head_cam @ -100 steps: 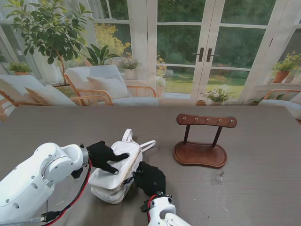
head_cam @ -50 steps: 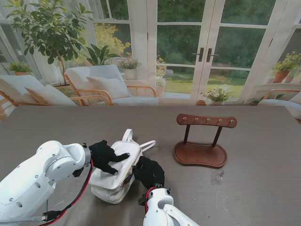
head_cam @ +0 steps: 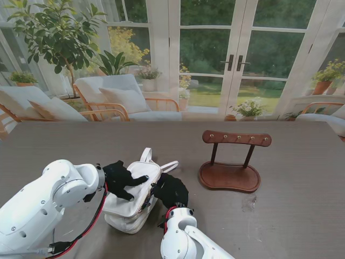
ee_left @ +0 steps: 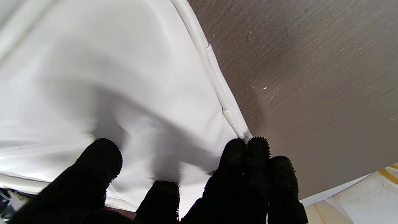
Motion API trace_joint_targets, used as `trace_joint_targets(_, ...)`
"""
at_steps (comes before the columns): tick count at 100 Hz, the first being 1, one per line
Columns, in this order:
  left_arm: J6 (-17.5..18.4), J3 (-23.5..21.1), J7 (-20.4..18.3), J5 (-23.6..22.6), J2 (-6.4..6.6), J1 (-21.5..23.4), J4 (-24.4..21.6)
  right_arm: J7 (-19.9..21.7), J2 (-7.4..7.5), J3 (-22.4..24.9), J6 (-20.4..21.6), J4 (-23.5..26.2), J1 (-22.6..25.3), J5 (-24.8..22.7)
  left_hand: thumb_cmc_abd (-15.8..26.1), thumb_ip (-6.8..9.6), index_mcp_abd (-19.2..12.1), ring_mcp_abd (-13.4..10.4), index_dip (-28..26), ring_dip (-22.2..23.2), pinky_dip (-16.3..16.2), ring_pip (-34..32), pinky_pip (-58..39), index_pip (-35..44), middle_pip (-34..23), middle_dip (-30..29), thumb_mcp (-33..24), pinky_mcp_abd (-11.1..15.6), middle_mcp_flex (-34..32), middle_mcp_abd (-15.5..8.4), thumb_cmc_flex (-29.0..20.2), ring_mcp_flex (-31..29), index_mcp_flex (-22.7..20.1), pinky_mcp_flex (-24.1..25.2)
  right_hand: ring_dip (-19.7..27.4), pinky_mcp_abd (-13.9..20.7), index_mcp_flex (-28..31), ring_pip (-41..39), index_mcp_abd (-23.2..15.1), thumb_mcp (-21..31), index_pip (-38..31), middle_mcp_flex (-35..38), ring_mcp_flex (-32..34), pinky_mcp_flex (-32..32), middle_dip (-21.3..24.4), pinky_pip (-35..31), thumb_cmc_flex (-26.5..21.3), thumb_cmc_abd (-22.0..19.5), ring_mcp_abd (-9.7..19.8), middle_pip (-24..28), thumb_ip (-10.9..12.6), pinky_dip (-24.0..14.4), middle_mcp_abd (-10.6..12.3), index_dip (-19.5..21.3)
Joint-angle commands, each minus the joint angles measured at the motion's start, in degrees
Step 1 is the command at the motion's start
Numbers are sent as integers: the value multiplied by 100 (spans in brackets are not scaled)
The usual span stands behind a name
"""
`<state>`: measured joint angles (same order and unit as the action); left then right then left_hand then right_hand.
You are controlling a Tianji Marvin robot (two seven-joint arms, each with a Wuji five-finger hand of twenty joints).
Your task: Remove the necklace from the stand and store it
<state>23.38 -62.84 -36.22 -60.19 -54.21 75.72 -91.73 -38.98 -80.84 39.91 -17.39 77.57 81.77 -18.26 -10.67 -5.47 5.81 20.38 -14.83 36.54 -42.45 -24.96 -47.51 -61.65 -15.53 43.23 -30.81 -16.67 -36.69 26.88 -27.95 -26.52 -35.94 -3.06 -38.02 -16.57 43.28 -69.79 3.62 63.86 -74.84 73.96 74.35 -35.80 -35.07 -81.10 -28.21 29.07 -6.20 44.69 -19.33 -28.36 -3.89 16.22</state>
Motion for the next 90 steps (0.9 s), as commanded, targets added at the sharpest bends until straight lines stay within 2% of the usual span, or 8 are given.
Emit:
trace_joint_targets(1, 96, 210, -447, -130, 96, 402, 465, 85, -69, 17, -81, -35, -118, 22, -1692, -51, 368, -239, -726, -11, 96, -18, 163, 7601, -647, 185, -328, 180, -437, -1374, -234, -117, -1346, 104, -11, -159, 55, -59, -12, 480, 6, 197, 81, -1974, -122, -327, -125, -20, 97, -69, -54, 79, -183, 93)
trace_joint_targets(40, 161, 268, -527, -134, 115, 373, 452, 190, -137, -30, -418, -276, -478, -6, -1856, -100, 327, -282, -695, -35, 125, 41, 235, 7541, -622, 162, -543, 209, -387, -1407, -171, -91, -1245, 125, 8, -165, 23, -28, -14, 422, 43, 150, 82, -1950, -131, -320, -148, -55, 85, -74, -47, 82, -176, 116)
trace_joint_targets(52, 162, 260, -543, -143, 116, 388, 435, 338, -48, 31, -753, 72, -392, -168, -1837, -110, 347, -283, -690, -36, 132, 48, 257, 7534, -623, 161, -568, 220, -380, -1407, -156, -86, -1229, 136, 24, -158, -6, 3, -26, 389, 63, 112, 81, -1926, -131, -312, -174, -79, 96, -84, -42, 84, -171, 128)
trace_joint_targets(90, 170, 304, -498, -106, 116, 374, 470, 575, -86, -28, -1204, -134, -812, -266, -1790, -110, 337, -284, -683, -30, 127, 50, 282, 7523, -626, 162, -545, 228, -376, -1399, -152, -73, -1201, 140, 53, -132, -53, 59, -69, 319, 94, 42, 83, -1877, -135, -297, -196, -111, 96, -88, -24, 85, -154, 163)
